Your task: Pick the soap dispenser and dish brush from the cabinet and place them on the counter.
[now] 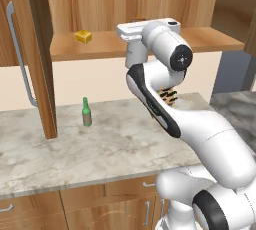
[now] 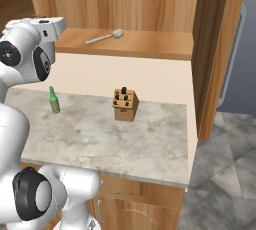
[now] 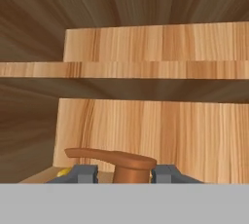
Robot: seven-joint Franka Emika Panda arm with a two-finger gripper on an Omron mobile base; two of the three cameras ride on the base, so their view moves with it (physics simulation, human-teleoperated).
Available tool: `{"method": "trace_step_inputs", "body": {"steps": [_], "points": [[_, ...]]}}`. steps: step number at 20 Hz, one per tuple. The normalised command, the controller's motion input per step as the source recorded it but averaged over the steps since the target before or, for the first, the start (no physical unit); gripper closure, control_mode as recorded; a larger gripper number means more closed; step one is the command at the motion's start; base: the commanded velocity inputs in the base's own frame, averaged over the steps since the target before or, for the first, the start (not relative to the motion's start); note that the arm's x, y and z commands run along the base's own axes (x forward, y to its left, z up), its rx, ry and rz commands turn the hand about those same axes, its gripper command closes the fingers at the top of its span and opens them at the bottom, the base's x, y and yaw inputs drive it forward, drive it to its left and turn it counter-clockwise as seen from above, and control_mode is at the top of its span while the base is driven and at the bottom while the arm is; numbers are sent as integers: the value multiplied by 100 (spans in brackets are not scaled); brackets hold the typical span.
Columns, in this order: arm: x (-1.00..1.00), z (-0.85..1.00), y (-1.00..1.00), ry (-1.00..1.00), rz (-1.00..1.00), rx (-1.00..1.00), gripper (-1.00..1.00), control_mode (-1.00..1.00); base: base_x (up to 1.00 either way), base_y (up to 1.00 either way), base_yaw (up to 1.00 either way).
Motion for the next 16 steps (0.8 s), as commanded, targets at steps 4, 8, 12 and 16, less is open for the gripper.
{"method": "trace_step_inputs", "body": {"steps": [4, 8, 12, 16], "points": [[-52, 0, 0, 0, 0, 0, 100, -100, 0, 0, 0], [-53, 0, 0, 0, 0, 0, 100, -100, 0, 0, 0], [-55, 0, 1, 0, 0, 0, 100, -100, 0, 0, 0], [-52, -5, 2, 1, 0, 0, 100, -100, 0, 0, 0]]}}
